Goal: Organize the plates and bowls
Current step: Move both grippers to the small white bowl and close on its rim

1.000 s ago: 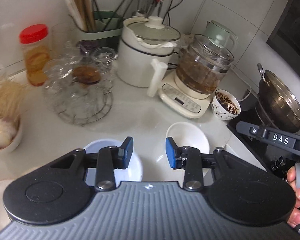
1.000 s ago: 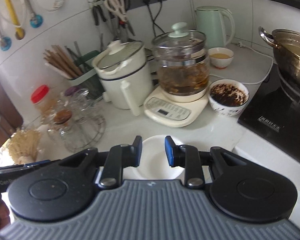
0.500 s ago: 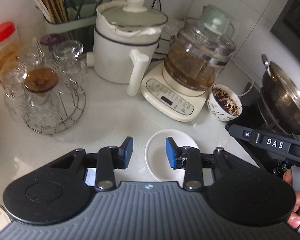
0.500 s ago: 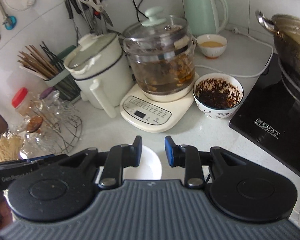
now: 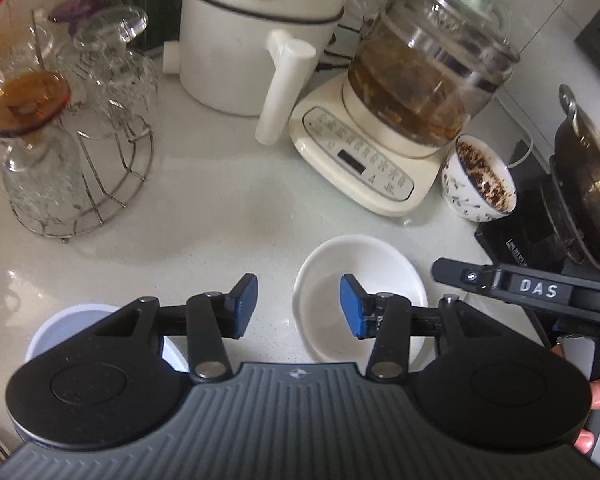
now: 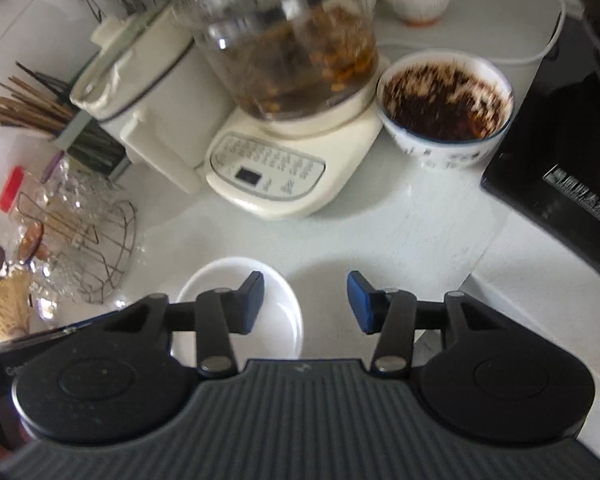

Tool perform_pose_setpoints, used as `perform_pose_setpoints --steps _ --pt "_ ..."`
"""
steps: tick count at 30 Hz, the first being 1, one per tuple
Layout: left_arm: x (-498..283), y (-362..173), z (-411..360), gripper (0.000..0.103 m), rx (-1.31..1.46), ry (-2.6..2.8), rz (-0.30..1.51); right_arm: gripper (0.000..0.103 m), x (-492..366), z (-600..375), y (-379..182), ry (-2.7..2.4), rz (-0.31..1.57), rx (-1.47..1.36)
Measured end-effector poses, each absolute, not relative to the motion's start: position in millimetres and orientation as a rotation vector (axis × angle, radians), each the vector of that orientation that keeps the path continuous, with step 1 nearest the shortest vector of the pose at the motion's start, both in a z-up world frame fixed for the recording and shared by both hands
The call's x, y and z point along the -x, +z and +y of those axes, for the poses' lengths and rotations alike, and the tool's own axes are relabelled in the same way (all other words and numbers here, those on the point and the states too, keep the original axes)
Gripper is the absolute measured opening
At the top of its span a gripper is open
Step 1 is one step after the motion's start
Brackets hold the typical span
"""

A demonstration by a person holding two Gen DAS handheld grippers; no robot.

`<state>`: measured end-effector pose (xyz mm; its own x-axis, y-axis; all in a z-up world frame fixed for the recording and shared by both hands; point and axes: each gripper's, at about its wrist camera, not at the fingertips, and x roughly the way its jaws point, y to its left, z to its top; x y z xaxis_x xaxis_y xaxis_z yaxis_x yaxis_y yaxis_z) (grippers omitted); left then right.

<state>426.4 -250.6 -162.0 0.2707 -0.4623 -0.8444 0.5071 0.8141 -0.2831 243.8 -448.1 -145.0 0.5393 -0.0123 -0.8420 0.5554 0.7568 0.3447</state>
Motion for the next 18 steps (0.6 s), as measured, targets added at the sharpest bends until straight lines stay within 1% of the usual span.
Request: perform_pose_setpoints --steps 6,8,11,13,15,17,18 --pt "-424.0 -177.7 -258.2 0.05 -0.059 -0.662 1.165 0.049 -251.5 -450.8 -167.9 -0.338 1.009 -0.693" --pt "-425.2 -183.6 -260.9 0.05 -0.05 -0.654 1.184 0.045 -252.3 -452.1 -171.7 -0.333 1.013 -0.699" --pt "-426.6 -191.1 -263.1 0.043 -0.046 -0.645 1.205 0.041 -253.2 -452.6 -178.1 -0.313 1.025 -0.716" --pt "-427.3 -195.6 -264.2 0.038 -0.04 -0.639 1.217 0.033 -255.6 -453.4 -182.3 -0.298 1.039 -0.722" --pt "-427.7 -198.9 -264.4 0.034 -0.035 -0.636 1.221 0.031 -257.2 -453.6 -184.5 -0.288 1.046 -0.724" --pt "-428.2 -202.0 -264.9 0.028 -0.04 -0.626 1.226 0.028 -258.7 -454.4 -187.1 -0.283 1.053 -0.727" --pt "-428.2 -203.6 -264.8 0.023 -0.038 -0.621 1.228 0.024 -259.3 -454.0 -188.1 -0.281 1.057 -0.726"
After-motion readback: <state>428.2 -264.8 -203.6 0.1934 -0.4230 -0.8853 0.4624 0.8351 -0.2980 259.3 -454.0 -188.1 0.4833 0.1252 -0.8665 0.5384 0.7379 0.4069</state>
